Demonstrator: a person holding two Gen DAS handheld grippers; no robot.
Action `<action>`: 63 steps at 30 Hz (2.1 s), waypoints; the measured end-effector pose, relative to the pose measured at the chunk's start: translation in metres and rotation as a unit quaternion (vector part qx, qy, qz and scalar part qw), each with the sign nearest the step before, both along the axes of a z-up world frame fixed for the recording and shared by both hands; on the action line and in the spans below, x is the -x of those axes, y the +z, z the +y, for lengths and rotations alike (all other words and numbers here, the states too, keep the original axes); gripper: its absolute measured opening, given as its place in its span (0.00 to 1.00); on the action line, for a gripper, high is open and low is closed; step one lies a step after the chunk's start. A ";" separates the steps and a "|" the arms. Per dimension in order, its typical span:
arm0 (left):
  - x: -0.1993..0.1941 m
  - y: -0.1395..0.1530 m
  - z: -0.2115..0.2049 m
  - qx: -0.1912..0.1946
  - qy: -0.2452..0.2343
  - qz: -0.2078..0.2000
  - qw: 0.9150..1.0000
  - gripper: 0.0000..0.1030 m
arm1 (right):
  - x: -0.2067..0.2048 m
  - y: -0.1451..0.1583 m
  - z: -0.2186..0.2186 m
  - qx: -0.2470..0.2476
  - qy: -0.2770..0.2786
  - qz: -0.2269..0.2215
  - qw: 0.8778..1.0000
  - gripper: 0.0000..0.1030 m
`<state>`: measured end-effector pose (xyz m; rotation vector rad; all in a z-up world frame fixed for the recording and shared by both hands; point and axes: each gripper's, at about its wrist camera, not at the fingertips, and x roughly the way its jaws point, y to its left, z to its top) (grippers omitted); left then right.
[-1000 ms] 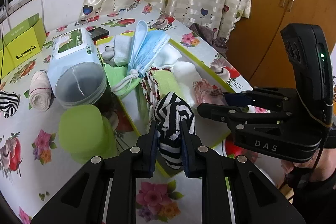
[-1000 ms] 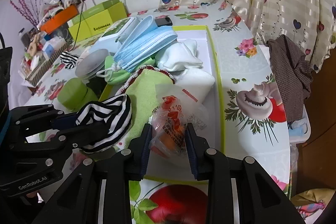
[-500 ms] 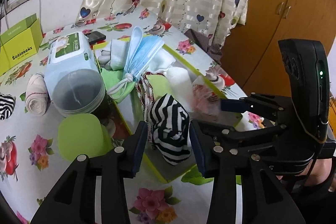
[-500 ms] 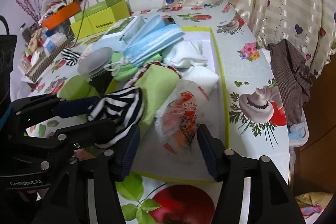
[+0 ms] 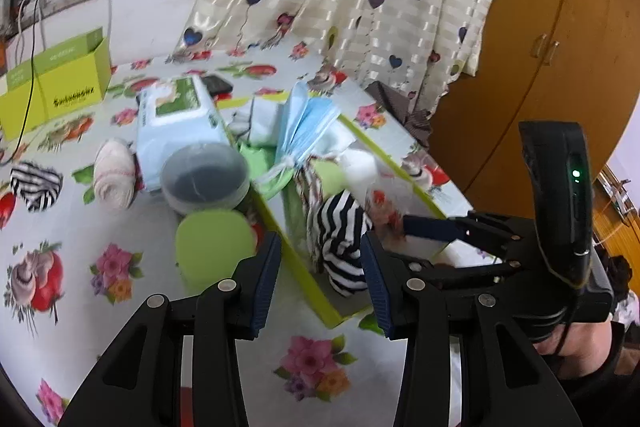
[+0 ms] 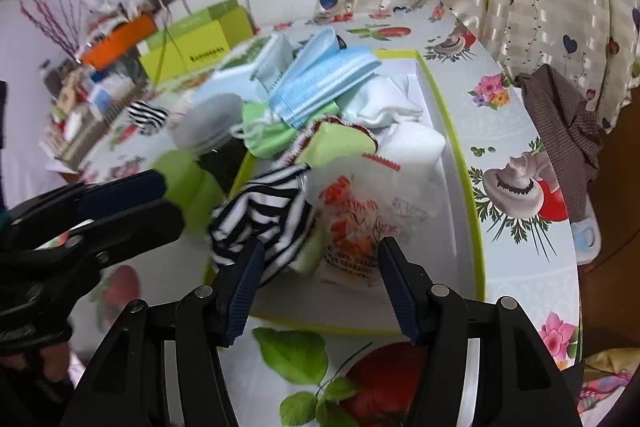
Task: Organize soft objects
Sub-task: 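Lower the sock into the tray and open the left gripper while the right releases the bag, then withdraw both open grippers from the tray toward the table items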
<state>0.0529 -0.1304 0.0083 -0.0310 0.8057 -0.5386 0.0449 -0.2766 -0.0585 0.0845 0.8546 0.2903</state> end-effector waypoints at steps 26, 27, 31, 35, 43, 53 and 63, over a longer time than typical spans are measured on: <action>-0.006 -0.038 -0.020 -0.049 -0.004 0.042 0.998 0.41 | -0.056 -0.001 -0.016 0.000 -0.012 -0.003 1.000 0.41; -0.006 -0.038 -0.020 -0.049 -0.004 0.043 0.998 0.41 | -0.057 -0.001 -0.017 -0.002 -0.011 -0.004 1.000 0.41; -0.004 -0.034 -0.018 -0.043 -0.004 0.040 0.998 0.41 | -0.054 0.002 -0.019 -0.007 -0.012 -0.003 1.000 0.47; 0.002 -0.025 -0.016 -0.034 -0.005 0.028 0.999 0.41 | -0.036 0.011 -0.019 0.004 -0.009 -0.010 1.000 0.52; 0.017 -0.002 -0.005 -0.015 0.001 0.000 1.000 0.41 | -0.003 0.031 -0.018 0.018 -0.016 -0.032 0.999 0.53; 0.032 0.023 0.014 -0.005 0.025 -0.031 0.999 0.41 | 0.024 0.052 -0.003 0.027 -0.008 -0.057 0.998 0.53; 0.040 0.034 0.037 0.000 0.053 -0.048 0.997 0.41 | 0.038 0.065 0.017 0.034 0.006 -0.070 0.997 0.53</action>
